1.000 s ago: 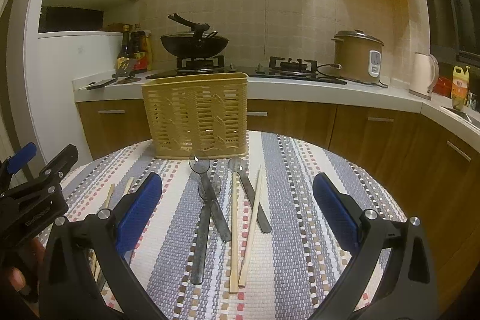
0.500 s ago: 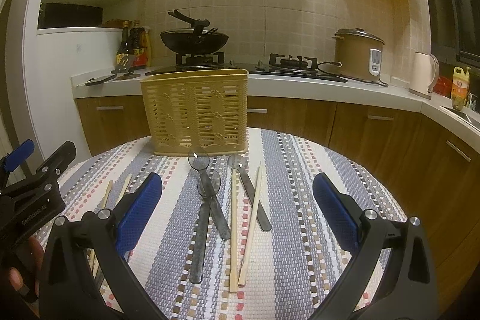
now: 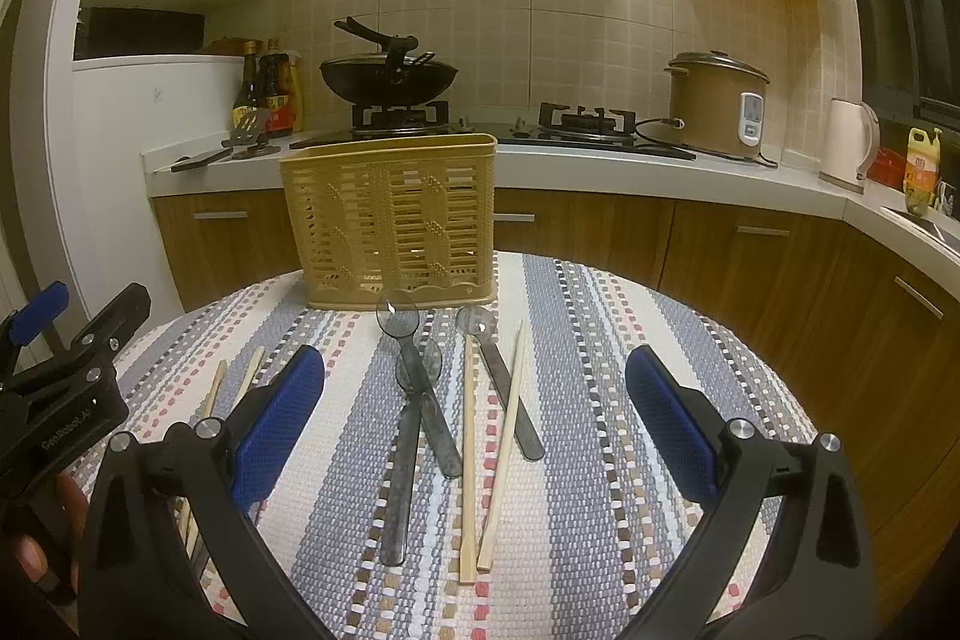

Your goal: Organize utensils

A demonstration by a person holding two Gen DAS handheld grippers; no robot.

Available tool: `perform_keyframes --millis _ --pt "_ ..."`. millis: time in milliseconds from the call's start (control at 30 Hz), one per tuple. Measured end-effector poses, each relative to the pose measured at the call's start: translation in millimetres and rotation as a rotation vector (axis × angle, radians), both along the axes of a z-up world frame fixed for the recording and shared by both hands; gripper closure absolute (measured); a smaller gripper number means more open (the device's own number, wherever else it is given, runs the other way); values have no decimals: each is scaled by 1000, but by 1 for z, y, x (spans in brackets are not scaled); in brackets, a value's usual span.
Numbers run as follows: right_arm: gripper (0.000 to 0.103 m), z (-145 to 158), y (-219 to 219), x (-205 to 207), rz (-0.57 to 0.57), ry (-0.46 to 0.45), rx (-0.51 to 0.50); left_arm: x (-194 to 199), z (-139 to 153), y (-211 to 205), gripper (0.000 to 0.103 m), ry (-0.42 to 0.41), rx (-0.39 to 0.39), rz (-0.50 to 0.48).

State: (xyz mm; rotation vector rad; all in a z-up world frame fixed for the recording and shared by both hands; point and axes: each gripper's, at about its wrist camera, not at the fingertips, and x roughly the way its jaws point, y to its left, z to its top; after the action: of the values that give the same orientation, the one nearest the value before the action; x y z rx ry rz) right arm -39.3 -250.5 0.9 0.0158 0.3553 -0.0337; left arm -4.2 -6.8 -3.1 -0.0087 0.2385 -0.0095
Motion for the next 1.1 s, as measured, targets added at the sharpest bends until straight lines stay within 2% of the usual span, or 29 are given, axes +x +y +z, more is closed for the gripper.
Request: perform_keyframes --millis 833,1100 --pt "8 -1 1 2 -9 7 -6 1 0 1 8 2 -1 0" --pt "8 -3 -10 9 -33 34 51 3 -4 3 8 21 -21 3"
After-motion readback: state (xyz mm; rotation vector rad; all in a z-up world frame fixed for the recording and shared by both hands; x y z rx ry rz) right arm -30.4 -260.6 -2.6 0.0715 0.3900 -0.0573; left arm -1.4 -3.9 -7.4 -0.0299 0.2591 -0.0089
